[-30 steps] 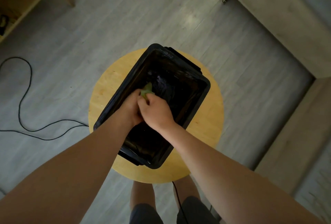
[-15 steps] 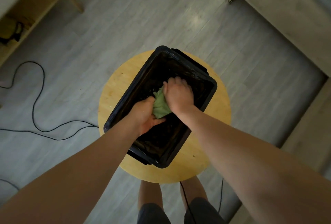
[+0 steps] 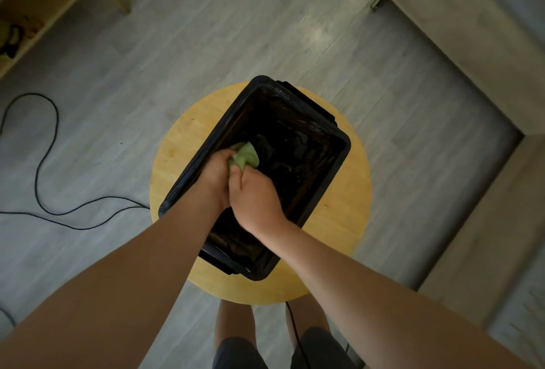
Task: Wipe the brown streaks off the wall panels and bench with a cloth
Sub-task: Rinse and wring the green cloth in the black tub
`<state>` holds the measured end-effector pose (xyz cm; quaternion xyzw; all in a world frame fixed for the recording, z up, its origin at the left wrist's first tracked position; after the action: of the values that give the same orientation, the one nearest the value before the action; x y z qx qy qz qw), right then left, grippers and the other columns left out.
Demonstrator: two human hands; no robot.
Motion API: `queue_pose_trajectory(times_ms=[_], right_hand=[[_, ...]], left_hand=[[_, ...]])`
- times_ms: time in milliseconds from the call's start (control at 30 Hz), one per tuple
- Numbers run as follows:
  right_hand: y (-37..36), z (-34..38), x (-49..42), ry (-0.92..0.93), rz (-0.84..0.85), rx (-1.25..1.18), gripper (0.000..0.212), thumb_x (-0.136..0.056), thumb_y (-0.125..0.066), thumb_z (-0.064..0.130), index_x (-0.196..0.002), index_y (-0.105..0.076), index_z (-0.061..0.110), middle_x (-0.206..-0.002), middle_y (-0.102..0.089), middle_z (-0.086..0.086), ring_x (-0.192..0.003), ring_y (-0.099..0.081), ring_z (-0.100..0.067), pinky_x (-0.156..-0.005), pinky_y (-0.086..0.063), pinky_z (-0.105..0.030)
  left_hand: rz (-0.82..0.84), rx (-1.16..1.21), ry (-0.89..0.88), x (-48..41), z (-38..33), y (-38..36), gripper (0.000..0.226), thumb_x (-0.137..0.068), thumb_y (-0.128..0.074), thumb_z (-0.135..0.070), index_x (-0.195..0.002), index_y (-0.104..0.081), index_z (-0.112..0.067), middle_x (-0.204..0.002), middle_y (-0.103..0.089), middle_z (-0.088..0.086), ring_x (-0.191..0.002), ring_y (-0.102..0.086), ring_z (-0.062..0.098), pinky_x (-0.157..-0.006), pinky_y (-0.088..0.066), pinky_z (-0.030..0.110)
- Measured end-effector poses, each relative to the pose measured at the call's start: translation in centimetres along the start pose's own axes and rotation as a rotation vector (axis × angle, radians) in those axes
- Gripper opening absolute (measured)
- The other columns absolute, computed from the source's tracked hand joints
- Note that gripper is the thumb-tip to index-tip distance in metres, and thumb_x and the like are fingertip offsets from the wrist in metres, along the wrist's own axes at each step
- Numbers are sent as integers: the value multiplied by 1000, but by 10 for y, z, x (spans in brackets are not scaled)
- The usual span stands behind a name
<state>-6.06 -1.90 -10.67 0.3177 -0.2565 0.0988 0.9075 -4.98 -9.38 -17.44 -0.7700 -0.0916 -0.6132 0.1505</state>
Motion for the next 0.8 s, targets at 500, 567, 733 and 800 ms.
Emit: queue_pose_trajectory(times_ms=[500, 567, 733, 800], right_hand=[[32, -107, -69, -573, -57, -19, 41, -108, -33, 30, -148, -27, 21, -148, -35, -18, -129, -48, -43, -101, -48, -48], [19, -101, -64, -547, 63, 70, 41, -109, -31, 36, -147, -24, 22, -126, -53, -17, -107, -60, -37, -82, -48, -40], [-4, -41, -40, -138, 184, -24, 27, -108, -41, 37, -114, -59, 17, -94, -67, -5, -90, -67, -25, -79, -56, -41], [7, -19, -25, 26, 132, -47, 30, -107, -44, 41, -88, -59, 23, -74, -63, 1, -72, -64, -15, -66, -53, -39]], left_hand=[[47, -83, 19, 6, 19, -9, 39, -108, -44, -43, -134, -60, -18, -130, -64, 12, -118, -60, 33, -112, -42, 60], [46, -74, 39, 0, 23, -10, 33, -108, -43, -43, -115, -66, -20, -129, -65, 14, -117, -59, 35, -109, -42, 64], [46, 47, 66, -6, 17, -12, 40, -107, -46, -42, -106, -75, -15, -98, -76, 13, -98, -70, 30, -77, -56, 44], [36, 47, 45, -11, 10, -7, 53, -108, -44, -31, -74, -78, -10, -72, -72, 9, -71, -74, 22, -65, -55, 33]])
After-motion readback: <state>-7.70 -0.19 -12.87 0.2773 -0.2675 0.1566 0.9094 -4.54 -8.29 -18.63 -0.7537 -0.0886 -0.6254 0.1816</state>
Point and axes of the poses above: each hand's wrist, its own x-axis away from the middle knuckle, its own y-axis out of the back of the hand, z = x × y, the point moved 10 cm from there along -x, towards the middle knuckle
